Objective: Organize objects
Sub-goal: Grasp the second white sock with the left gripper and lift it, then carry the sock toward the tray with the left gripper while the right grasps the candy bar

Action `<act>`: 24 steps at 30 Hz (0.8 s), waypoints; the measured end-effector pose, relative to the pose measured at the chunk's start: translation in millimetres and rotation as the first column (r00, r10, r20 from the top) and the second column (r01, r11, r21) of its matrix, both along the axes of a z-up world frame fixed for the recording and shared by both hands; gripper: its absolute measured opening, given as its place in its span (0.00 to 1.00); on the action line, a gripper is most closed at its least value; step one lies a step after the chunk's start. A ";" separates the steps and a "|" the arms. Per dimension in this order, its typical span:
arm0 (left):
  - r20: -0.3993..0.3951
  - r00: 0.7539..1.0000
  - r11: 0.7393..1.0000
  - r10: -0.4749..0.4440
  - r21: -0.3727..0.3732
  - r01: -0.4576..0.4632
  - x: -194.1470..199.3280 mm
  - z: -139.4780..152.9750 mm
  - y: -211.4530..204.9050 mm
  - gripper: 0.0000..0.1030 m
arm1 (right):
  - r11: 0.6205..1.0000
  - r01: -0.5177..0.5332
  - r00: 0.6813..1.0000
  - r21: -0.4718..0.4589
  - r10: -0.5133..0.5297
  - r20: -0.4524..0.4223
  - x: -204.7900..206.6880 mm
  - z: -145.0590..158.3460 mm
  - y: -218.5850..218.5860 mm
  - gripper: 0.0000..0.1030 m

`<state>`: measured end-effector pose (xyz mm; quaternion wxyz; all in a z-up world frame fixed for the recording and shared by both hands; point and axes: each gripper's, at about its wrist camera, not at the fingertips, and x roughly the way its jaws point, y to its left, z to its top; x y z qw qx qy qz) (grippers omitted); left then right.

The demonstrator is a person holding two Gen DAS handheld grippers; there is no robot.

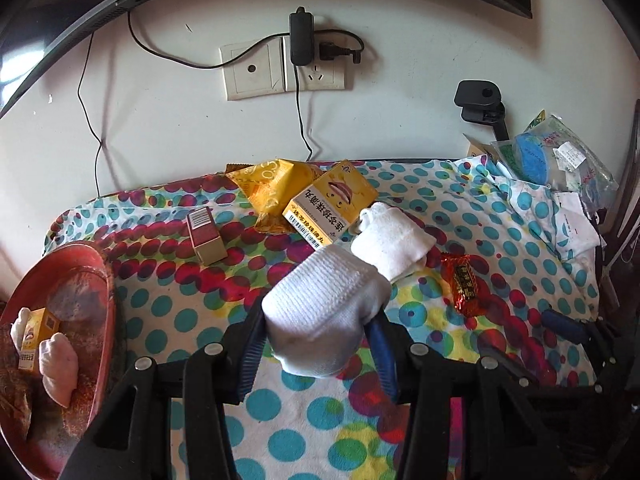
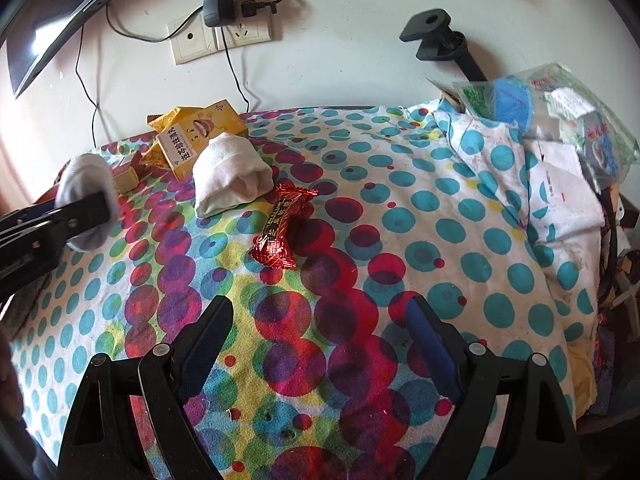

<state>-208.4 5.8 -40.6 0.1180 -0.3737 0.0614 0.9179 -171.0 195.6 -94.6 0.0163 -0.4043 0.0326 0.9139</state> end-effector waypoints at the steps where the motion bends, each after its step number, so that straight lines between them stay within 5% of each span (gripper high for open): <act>1: -0.007 1.000 1.000 0.000 -0.010 0.000 6.1 1.2 -3.1 0.47 | 1.000 -0.009 1.000 0.019 0.009 -0.003 -0.6 1.2 -3.4 0.83; 8: -0.044 0.999 1.000 -0.001 0.005 0.001 48.9 2.7 -33.3 0.47 | 1.000 0.011 1.000 0.025 -0.011 -0.008 -24.3 13.0 -19.3 0.78; 12: -0.043 0.999 0.999 0.020 0.038 -0.018 63.5 3.0 -53.5 0.47 | 0.999 -0.010 0.999 0.045 0.009 0.031 -51.5 9.9 -31.1 0.52; 17: -0.051 0.998 0.997 0.039 0.062 -0.036 74.6 3.0 -71.9 0.47 | 0.998 0.000 0.997 0.055 -0.004 0.074 -71.3 -2.1 -31.9 0.41; 20: -0.065 0.997 0.997 0.041 0.063 -0.037 78.8 2.4 -75.3 0.47 | 0.998 -0.005 0.998 0.057 0.002 0.069 -74.1 -2.0 -33.0 0.21; 24: -0.063 0.997 0.997 0.043 0.066 -0.038 81.0 0.4 -77.6 0.47 | 0.998 -0.008 0.999 0.057 0.006 0.046 -68.3 1.5 -31.6 0.17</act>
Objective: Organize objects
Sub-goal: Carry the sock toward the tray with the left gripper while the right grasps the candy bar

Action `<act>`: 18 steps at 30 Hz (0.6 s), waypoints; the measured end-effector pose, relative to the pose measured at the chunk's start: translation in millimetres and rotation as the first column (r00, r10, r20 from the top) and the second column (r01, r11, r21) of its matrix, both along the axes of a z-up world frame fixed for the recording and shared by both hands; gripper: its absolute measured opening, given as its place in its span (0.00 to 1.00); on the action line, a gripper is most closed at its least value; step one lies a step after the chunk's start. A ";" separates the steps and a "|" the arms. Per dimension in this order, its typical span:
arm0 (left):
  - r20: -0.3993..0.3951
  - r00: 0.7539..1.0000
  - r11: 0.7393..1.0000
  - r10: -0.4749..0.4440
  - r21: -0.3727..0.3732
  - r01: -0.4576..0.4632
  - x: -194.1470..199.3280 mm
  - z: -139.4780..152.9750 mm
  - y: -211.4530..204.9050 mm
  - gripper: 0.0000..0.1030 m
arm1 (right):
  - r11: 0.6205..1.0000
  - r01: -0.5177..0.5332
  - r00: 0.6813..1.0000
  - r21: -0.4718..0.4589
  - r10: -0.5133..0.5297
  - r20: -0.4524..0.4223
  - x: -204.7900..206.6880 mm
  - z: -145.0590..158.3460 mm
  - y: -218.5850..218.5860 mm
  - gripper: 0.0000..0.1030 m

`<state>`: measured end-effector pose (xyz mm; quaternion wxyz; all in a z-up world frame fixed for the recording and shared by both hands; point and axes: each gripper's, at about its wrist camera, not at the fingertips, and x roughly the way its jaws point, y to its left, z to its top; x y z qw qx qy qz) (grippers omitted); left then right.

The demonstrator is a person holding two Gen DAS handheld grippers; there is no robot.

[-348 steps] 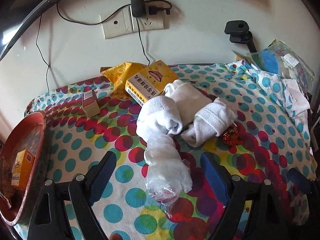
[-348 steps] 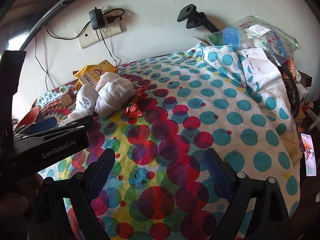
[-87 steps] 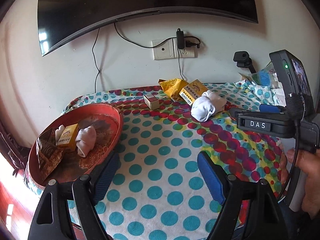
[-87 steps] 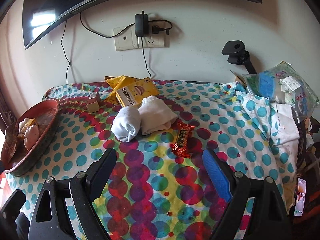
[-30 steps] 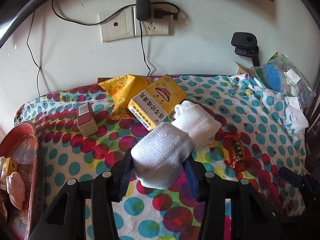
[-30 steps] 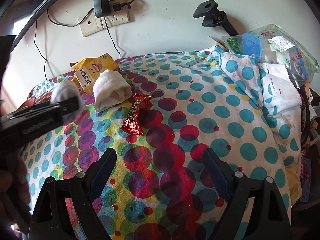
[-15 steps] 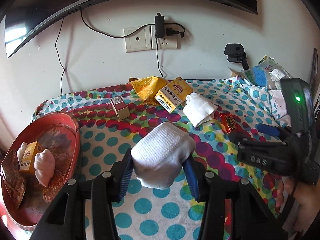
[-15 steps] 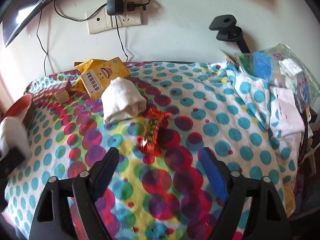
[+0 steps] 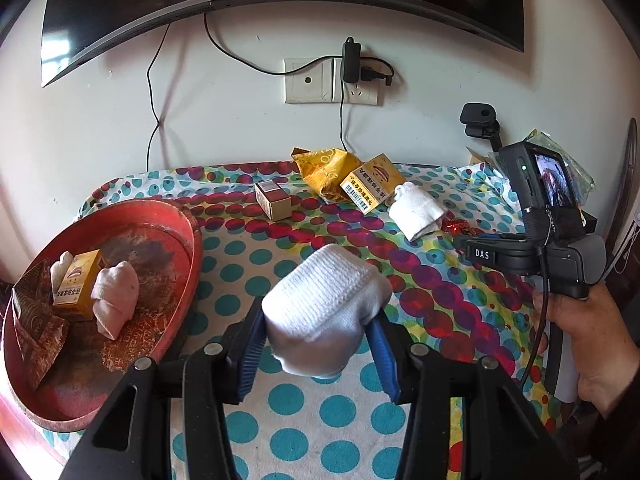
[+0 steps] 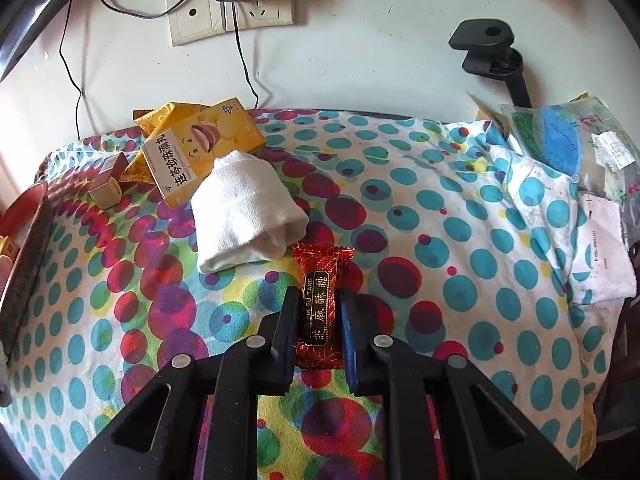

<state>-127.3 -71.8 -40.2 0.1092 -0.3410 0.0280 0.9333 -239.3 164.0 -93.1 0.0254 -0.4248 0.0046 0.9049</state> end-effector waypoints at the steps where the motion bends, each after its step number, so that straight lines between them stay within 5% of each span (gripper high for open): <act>1: -0.002 1.000 1.000 0.004 -0.002 -0.004 0.1 -0.3 -0.6 0.47 | 1.000 -0.003 1.000 0.009 0.003 -0.016 4.5 2.0 0.1 0.17; 18: -0.013 0.988 0.987 0.151 -0.059 -0.151 0.7 12.9 -37.9 0.47 | 0.999 -0.006 0.998 -0.045 0.003 -0.063 27.7 6.8 14.7 0.17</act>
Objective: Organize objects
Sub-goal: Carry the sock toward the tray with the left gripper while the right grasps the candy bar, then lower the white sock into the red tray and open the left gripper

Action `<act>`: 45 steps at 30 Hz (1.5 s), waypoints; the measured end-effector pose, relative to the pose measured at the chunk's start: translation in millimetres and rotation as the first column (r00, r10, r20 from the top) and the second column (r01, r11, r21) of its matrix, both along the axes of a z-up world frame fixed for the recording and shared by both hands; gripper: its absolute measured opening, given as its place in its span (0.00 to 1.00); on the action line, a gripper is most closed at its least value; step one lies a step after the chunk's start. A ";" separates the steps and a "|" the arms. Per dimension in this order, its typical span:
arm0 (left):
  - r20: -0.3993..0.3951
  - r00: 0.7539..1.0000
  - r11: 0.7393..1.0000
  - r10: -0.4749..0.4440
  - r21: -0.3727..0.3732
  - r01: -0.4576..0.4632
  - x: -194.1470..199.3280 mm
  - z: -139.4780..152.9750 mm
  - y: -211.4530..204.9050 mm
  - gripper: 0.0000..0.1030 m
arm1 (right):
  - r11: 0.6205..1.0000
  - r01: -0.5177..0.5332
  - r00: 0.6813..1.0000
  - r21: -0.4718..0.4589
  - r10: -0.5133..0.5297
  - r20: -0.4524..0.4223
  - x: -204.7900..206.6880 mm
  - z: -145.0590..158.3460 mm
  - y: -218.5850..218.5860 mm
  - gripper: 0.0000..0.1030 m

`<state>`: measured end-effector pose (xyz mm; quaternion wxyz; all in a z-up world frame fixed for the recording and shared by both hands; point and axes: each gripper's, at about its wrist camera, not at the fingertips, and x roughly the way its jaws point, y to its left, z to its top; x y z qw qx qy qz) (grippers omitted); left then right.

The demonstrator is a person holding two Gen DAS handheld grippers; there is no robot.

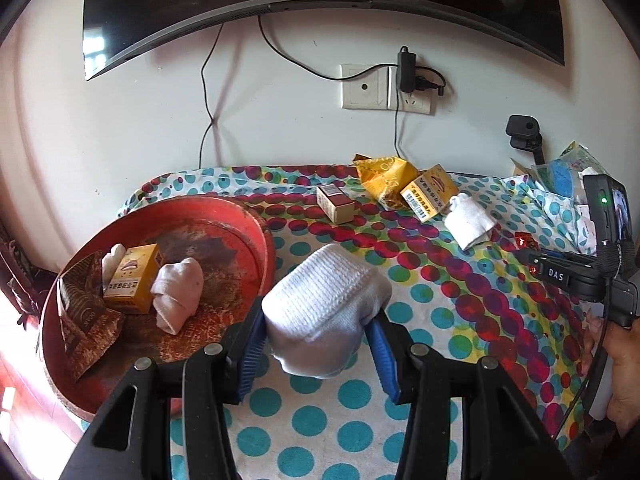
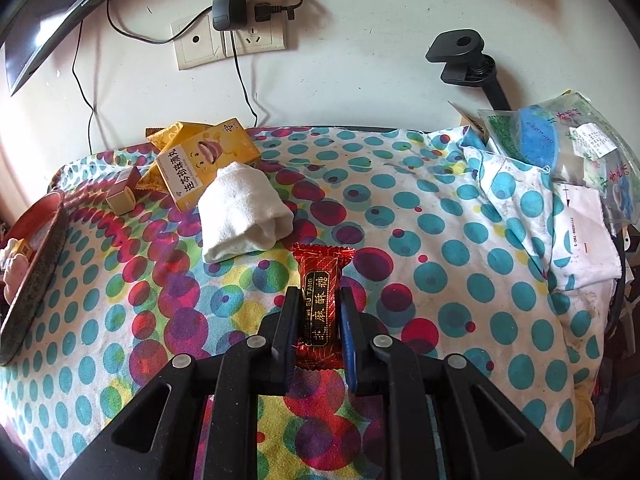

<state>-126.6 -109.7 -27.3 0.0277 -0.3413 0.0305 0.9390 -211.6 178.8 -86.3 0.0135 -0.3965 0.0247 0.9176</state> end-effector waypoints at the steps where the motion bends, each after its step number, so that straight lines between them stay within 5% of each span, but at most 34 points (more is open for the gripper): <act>1: 0.000 1.000 1.000 0.014 -0.007 -0.014 -1.1 1.1 -5.1 0.47 | 1.000 -0.001 1.000 -0.005 0.001 0.000 -0.1 -0.1 0.6 0.17; 16: 0.038 0.975 0.973 0.221 -0.075 -0.217 -14.7 -4.1 -83.4 0.47 | 0.999 -0.007 1.000 -0.035 0.006 -0.004 0.8 0.0 4.1 0.17; 45: 0.130 0.928 0.936 0.348 -0.106 -0.336 -34.1 -47.9 -145.7 0.48 | 0.999 -0.031 0.999 0.014 0.031 0.005 -0.2 -1.3 -5.9 0.17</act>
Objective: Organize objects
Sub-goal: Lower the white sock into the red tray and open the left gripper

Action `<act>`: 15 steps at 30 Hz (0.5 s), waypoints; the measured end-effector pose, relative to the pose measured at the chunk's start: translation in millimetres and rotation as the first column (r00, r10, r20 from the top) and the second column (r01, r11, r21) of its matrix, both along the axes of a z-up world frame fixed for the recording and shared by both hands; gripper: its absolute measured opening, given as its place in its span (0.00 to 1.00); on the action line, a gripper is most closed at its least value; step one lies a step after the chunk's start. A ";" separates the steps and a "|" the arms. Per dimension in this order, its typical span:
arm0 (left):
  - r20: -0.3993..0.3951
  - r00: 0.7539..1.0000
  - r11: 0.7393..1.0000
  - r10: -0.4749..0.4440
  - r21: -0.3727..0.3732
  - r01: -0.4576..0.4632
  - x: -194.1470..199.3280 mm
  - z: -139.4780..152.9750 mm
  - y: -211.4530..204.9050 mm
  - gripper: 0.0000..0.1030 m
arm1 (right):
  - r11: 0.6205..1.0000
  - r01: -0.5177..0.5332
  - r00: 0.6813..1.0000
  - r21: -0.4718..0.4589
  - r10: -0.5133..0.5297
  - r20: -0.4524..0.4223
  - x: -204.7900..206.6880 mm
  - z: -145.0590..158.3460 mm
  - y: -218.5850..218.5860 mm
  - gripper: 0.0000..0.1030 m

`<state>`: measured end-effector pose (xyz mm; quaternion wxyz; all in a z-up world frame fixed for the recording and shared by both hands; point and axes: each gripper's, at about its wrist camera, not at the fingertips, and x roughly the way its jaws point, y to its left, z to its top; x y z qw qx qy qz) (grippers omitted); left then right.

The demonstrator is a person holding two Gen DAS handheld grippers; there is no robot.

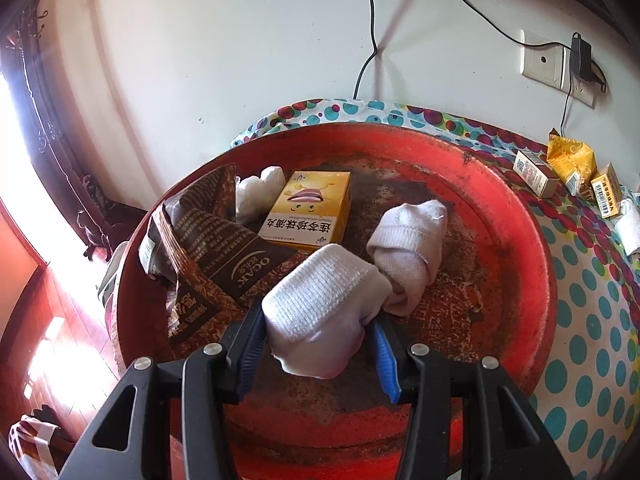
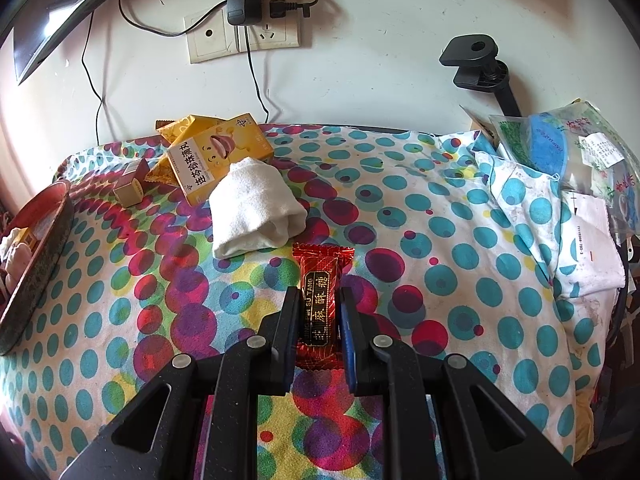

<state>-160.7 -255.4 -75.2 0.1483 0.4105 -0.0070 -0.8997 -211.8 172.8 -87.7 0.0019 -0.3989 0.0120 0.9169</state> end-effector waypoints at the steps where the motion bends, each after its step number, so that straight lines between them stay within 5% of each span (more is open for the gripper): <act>1: 0.004 1.000 1.000 0.004 0.003 -0.004 -1.8 -1.5 -1.2 0.48 | 1.000 0.000 1.000 0.003 0.000 -0.001 0.3 0.2 -0.3 0.17; 9: 0.011 1.000 1.000 0.020 0.003 -0.020 -11.6 -6.2 -5.7 0.48 | 1.000 -0.006 1.000 0.011 0.006 0.000 -0.2 0.9 -2.7 0.17; 15: 0.004 0.999 0.999 0.032 0.011 -0.032 -11.5 -4.1 -9.1 0.62 | 1.000 -0.008 1.000 0.019 0.008 0.004 -0.9 0.1 -3.8 0.17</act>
